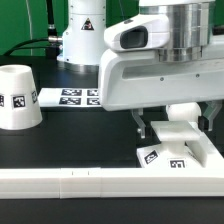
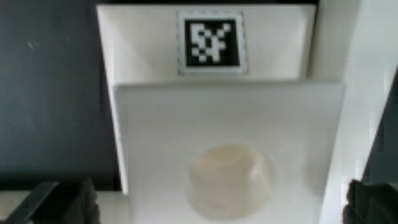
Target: Assemble lamp
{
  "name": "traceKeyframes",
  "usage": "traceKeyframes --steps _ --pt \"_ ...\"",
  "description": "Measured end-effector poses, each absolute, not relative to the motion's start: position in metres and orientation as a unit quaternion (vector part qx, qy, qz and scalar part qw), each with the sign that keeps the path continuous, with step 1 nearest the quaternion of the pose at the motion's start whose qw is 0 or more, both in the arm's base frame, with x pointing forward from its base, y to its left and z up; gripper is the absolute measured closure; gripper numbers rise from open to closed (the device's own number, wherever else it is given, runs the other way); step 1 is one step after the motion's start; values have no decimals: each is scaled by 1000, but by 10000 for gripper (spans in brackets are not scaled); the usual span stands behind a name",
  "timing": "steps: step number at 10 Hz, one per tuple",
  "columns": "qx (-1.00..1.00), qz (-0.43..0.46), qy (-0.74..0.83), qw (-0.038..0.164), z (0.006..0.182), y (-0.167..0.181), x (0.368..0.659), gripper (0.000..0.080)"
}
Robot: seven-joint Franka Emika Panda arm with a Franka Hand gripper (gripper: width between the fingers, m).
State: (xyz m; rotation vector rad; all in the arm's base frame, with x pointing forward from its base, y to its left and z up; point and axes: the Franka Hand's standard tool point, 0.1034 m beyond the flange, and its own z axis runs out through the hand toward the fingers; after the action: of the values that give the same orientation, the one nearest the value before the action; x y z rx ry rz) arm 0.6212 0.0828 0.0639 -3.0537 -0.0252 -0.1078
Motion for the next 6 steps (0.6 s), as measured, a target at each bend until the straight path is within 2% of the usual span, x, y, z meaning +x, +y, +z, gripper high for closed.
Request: traceKeyframes --steps 4,6 --pt "-999 -12 32 39 82 95 565 100" --pt "-997 -5 63 41 93 128 543 100"
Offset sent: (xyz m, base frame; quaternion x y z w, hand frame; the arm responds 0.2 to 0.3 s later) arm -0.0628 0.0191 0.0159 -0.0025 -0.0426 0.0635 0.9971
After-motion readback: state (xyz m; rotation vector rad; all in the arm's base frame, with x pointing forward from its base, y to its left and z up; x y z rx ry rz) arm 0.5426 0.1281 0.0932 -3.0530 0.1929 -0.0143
